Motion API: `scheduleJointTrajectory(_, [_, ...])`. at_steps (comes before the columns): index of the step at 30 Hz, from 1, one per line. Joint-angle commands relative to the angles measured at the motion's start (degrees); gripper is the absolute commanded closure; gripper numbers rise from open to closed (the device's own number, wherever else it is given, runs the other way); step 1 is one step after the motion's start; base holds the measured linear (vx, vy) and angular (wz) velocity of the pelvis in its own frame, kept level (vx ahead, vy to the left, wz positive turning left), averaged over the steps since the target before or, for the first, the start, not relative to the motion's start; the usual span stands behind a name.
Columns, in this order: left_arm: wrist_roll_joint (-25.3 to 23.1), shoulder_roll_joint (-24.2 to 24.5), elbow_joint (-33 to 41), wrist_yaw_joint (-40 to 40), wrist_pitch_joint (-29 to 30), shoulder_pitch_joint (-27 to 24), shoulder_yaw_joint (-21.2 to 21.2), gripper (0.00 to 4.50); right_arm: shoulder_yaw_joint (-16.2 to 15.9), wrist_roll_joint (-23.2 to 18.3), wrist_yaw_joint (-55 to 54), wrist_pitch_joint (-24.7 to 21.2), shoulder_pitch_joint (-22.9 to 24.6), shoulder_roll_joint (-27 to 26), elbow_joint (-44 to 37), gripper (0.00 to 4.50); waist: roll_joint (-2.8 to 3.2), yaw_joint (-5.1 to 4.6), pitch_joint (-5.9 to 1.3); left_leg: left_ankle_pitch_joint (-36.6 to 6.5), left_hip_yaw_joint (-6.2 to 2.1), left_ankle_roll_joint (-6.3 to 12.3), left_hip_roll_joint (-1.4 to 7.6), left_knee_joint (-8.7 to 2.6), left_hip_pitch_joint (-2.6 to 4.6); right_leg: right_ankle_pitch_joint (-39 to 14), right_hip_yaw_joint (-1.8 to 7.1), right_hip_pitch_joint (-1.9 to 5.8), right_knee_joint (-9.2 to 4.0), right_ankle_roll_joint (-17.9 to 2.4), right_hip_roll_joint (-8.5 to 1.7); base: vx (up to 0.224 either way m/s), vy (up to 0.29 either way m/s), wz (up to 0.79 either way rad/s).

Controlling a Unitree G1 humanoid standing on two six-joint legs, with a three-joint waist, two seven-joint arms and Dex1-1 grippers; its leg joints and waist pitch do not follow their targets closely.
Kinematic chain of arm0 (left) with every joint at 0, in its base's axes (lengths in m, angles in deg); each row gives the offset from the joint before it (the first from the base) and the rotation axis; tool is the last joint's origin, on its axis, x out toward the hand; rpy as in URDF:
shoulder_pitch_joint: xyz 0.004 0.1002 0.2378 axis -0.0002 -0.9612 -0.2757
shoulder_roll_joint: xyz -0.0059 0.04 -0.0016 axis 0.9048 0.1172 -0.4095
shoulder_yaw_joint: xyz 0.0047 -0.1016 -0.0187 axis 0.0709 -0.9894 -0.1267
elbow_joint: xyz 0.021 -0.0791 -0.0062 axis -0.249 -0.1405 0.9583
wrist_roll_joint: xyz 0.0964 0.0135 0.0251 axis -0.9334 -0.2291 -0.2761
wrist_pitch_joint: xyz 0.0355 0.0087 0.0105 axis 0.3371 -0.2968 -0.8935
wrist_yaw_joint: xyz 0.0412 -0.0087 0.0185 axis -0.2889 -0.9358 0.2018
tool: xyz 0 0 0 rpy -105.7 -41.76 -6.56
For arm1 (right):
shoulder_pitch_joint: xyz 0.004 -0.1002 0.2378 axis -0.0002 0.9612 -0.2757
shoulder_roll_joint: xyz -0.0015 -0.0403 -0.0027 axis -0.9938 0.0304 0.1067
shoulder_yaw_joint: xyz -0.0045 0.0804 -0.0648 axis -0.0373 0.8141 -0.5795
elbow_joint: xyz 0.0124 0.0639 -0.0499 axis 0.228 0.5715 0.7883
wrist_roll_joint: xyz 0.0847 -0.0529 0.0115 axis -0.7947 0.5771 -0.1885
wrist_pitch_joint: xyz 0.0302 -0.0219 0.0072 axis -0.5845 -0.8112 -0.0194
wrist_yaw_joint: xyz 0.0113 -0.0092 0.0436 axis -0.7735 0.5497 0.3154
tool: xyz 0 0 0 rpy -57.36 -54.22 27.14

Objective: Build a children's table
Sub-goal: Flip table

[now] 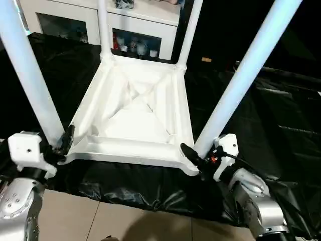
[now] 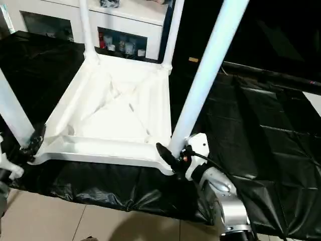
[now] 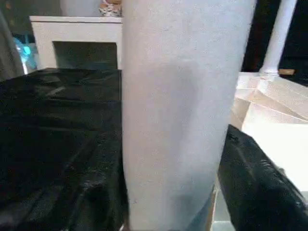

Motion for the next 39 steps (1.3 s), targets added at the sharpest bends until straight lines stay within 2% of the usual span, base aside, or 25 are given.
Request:
scheduleJointTrajectory(1, [0.0,0.3,0.1,0.7,1.6,0.4,1.6,1.98,1.5,-0.3,-1.7,-0.6,0.3,0.5,-0.3,1.91,1.41,0.03,-2.08,-10.2,-1.68,-1.3,3.94,-5.82,0.73,-3.8,3.26,1.04,-3.98,-9.0,-5.83,0.0,0.0,0.0])
scheduleJointTrajectory(4, [-0.5,0.7,-0.7,1.0,3.6,0.9,2.6,2.14,2.4,0.0,-3.5,-1.1,-0.5,-0.2,0.2,2.14,1.43,-0.01,-1.99,-11.1,-1.65,-1.42,3.93,-5.88,0.73,-5.0,3.3,1.03,-4.13,-9.0,-5.89,0.0,0.0,0.0])
scheduleJointTrajectory(5, [-0.5,0.7,-0.7,1.0,3.6,0.9,2.6,2.25,2.4,0.0,-3.5,-1.1,-0.5,-0.2,0.2,2.21,1.21,-0.05,-1.98,-11.2,-1.61,-1.38,3.93,-5.87,0.75,-5.3,3.33,1.0,-4.19,-8.9,-5.87,0.0,0.0,0.0])
scheduleJointTrajectory(6, [-0.8,0.9,-1.0,0.9,4.5,1.1,2.9,2.35,2.7,0.2,-4.0,-1.3,-0.8,-0.4,0.5,2.29,1.42,0.05,-1.98,-11.6,-1.64,-1.53,3.93,-5.91,0.83,-6.0,3.31,0.92,-4.22,-8.9,-5.9,0.0,0.0,0.0])
scheduleJointTrajectory(7, [-0.8,0.9,-1.0,0.9,4.5,1.1,2.9,2.4,2.7,0.2,-4.0,-1.3,-0.8,-0.4,0.5,2.39,1.37,0.0,-1.9,-12.0,-1.65,-1.61,3.88,-5.95,0.78,-6.7,3.3,0.9,-4.23,-8.7,-5.79,0.0,0.0,0.0])
scheduleJointTrajectory(8, [-0.7,0.9,-1.1,1.0,5.5,1.4,3.2,2.42,2.9,0.3,-4.5,-1.4,-1.1,-0.3,0.8,2.45,0.98,-0.04,-1.88,-12.3,-1.61,-1.6,3.91,-5.94,0.73,-7.6,3.34,0.92,-4.39,-8.5,-5.86,0.0,0.0,0.0])
scheduleJointTrajectory(9, [-1.2,1.0,-1.8,0.7,6.1,1.9,3.5,2.42,3.2,0.5,-5.3,-1.4,-1.6,-0.3,1.3,2.45,1.25,0.04,-1.85,-12.4,-1.69,-1.67,3.91,-5.99,0.74,-8.1,3.36,0.88,-4.34,-8.5,-5.95,0.0,0.0,0.0])
scheduleJointTrajectory(10, [-1.4,1.1,-2.6,0.8,6.7,2.7,3.9,2.44,3.6,0.7,-6.3,-1.5,-2.3,-0.3,1.8,2.48,1.0,0.02,-1.78,-12.6,-1.63,-1.75,3.84,-5.99,0.81,-9.4,3.36,0.69,-4.46,-8.2,-5.84,0.0,0.0,0.0])
scheduleJointTrajectory(13, [-2.4,1.6,-4.9,0.9,7.3,5.2,5.4,2.46,4.6,1.4,-8.9,-1.3,-3.7,-0.2,3.6,2.53,1.0,0.23,-1.67,-14.0,-1.62,-2.27,3.76,-6.09,1.0,-13.1,3.39,0.4,-4.9,-7.2,-5.92,0.0,0.0,0.0])
scheduleJointTrajectory(14, [-3.1,1.7,-6.8,1.6,7.4,7.6,6.6,2.46,5.2,1.6,-10.5,-1.1,-4.2,-0.3,4.3,2.54,0.87,0.25,-1.75,-14.2,-1.54,-2.61,3.72,-6.01,1.2,-13.4,3.38,0.22,-4.89,-7.0,-5.88,0.0,0.0,0.0])
scheduleJointTrajectory(15, [-3.2,1.8,-7.5,2.0,7.5,8.5,7.2,2.46,5.5,1.6,-11.0,-1.1,-4.3,-0.4,4.4,2.54,1.02,0.45,-1.71,-14.2,-1.51,-2.71,3.65,-6.01,1.31,-13.7,3.39,0.12,-4.97,-6.7,-5.83,0.0,0.0,0.0])
scheduleJointTrajectory(16, [-3.3,1.7,-8.2,2.3,7.4,9.4,7.7,2.47,5.6,1.8,-11.5,-1.1,-4.3,-0.5,4.3,2.55,1.04,0.77,-1.78,-14.1,-1.44,-2.84,3.7,-5.97,1.47,-13.3,3.43,0.04,-4.95,-6.5,-5.92,0.0,0.0,0.0])
scheduleJointTrajectory(18, [-3.9,1.6,-9.7,3.1,7.3,11.4,9.1,2.47,5.8,2.4,-12.7,-1.3,-4.1,-0.4,4.2,2.55,1.27,1.03,-2.0,-12.4,-1.43,-2.82,3.69,-6.0,1.2,-10.8,3.39,0.35,-4.69,-6.4,-5.97,0.0,0.0,0.0])
scheduleJointTrajectory(19, [-4.0,1.6,-10.1,3.4,7.3,12.1,9.5,2.47,5.9,2.5,-13.1,-1.3,-4.1,-0.4,4.2,2.56,1.08,1.13,-2.15,-11.3,-1.4,-2.7,3.7,-5.94,1.14,-8.9,3.28,0.52,-4.46,-6.5,-5.92,0.0,0.0,0.0])
scheduleJointTrajectory(20, [-4.1,1.2,-10.9,3.7,7.4,13.2,10.2,2.47,6.0,2.8,-13.8,-1.2,-4.0,-0.4,4.1,2.56,1.65,1.15,-2.25,-10.2,-1.42,-2.67,3.7,-5.95,0.99,-6.8,3.22,0.63,-4.15,-6.7,-5.92,0.0,0.0,0.0])
scheduleJointTrajectory(22, [-4.5,0.4,-12.5,4.2,7.3,15.2,11.5,2.47,6.5,3.1,-15.1,-1.2,-3.6,-0.5,3.6,2.56,1.73,1.18,-2.34,-9.8,-1.24,-2.96,3.66,-5.87,1.25,-4.8,3.11,0.49,-4.09,-7.1,-5.74,0.0,0.0,0.0])
scheduleJointTrajectory(23, [-4.7,0.0,-13.0,4.3,7.2,15.9,12.1,2.47,6.6,3.4,-15.7,-1.3,-3.3,-0.4,3.1,2.56,1.96,1.2,-2.36,-9.7,-1.3,-3.2,3.62,-5.95,1.01,-3.7,3.12,0.77,-3.94,-7.3,-5.78,0.0,0.0,0.0])
scheduleJointTrajectory(24, [-4.8,-0.4,-13.3,4.4,7.2,16.3,12.6,2.47,6.7,3.7,-16.3,-1.3,-3.0,-0.4,2.7,2.56,1.64,1.27,-2.52,-9.1,-1.24,-3.13,3.62,-5.8,1.06,-2.0,3.07,0.88,-3.8,-7.4,-5.76,0.0,0.0,0.0])
scheduleJointTrajectory(25, [-4.8,-0.8,-13.5,4.3,7.3,16.5,13.0,2.47,6.7,3.9,-16.6,-1.2,-2.7,-0.2,2.3,2.56,2.33,1.26,-2.57,-8.7,-1.32,-3.23,3.61,-5.79,1.01,-0.8,3.09,0.92,-3.58,-7.6,-5.8,0.0,0.0,0.0])
scheduleJointTrajectory(26, [-4.9,-1.0,-13.6,4.3,7.3,16.7,13.3,2.47,6.6,4.2,-16.9,-1.1,-2.6,0.0,2.0,2.56,2.02,1.0,-2.59,-8.2,-1.28,-3.11,3.62,-5.79,0.79,0.9,3.0,1.19,-3.55,-7.9,-5.71,0.0,0.0,0.0])
scheduleJointTrajectory(28, [-4.8,-1.4,-13.7,4.0,7.5,16.8,13.5,2.48,6.6,4.4,-17.3,-0.9,-2.6,0.2,2.0,2.56,2.01,0.85,-2.61,-7.9,-1.22,-2.72,3.54,-5.68,0.74,1.6,3.01,1.33,-3.52,-8.3,-5.79,0.0,0.0,0.0])
scheduleJointTrajectory(33, [-4.6,-1.8,-15.1,2.6,8.5,16.8,12.6,2.48,6.2,4.1,-15.5,0.4,-3.5,0.6,3.4,2.57,1.97,0.5,-2.37,-9.5,-1.15,-1.67,3.57,-5.7,0.68,-3.1,3.17,1.32,-4.08,-8.7,-5.97,0.0,0.0,0.0])
scheduleJointTrajectory(34, [-4.5,-1.9,-15.5,2.4,8.9,17.1,12.3,2.48,6.0,4.1,-14.9,1.1,-3.7,0.8,4.0,2.01,1.76,0.49,-2.31,-10.0,-1.12,-1.43,3.6,-5.75,0.68,-4.3,3.19,1.27,-4.24,-8.7,-5.98,0.0,0.0,0.0])
scheduleJointTrajectory(38, [-4.0,-2.2,-15.5,2.2,10.3,17.6,11.9,2.48,6.3,4.9,-16.7,1.7,-4.0,0.6,4.6,1.7,2.0,0.61,-2.15,-10.6,-1.14,-1.52,3.7,-5.9,0.79,-6.2,3.17,1.01,-4.37,-8.7,-5.97,0.0,0.0,0.0])
scheduleJointTrajectory(39, [-3.8,-2.4,-15.4,1.9,10.9,17.7,11.6,2.48,6.5,4.8,-16.9,1.9,-4.0,0.4,4.7,1.56,2.48,0.63,-2.15,-11.2,-1.21,-1.8,3.72,-5.95,0.83,-7.0,3.19,0.95,-4.43,-8.7,-6.04,0.0,0.0,0.0])
